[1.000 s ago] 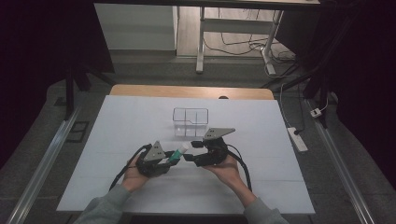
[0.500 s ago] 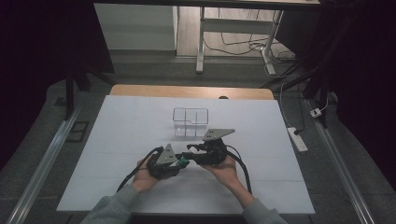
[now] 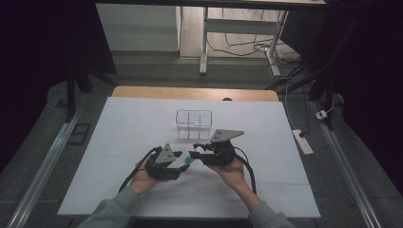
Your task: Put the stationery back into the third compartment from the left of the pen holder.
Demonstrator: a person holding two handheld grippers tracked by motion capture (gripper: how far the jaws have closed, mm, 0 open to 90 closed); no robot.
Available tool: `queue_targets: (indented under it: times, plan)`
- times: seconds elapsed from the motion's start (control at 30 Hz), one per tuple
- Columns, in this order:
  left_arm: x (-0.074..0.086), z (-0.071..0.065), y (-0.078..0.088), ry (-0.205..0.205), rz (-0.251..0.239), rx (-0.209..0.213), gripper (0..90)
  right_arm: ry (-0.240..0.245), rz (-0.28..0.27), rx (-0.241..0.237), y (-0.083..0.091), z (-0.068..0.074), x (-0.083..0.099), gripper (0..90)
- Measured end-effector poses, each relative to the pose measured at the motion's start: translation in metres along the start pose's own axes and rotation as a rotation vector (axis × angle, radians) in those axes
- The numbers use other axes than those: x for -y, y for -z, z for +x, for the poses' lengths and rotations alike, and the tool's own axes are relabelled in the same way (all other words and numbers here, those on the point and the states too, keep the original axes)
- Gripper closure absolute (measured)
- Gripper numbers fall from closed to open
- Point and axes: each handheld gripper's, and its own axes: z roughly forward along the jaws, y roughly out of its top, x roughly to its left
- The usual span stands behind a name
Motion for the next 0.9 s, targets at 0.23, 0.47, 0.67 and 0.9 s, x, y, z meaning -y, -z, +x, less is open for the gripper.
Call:
queue_targets:
  times: [0.23,0.47,0.67,0.9]
  plan:
    - [0.007,0.004,0.014,0.01,0.035,-0.014,37.6,-0.012,-0.037,0.037,0.012,-0.007,-0.002,64.5]
    - [0.021,0.011,0.034,0.037,0.045,-0.036,37.2,-0.005,-0.056,0.058,0.021,-0.011,-0.005,64.5]
    - [0.034,0.019,0.049,0.073,0.039,-0.06,37.3,-0.005,-0.079,0.076,0.03,-0.014,-0.009,64.5]
    - [0.051,0.029,0.063,0.105,0.05,-0.086,37.2,-0.009,-0.11,0.104,0.042,-0.019,-0.015,64.5]
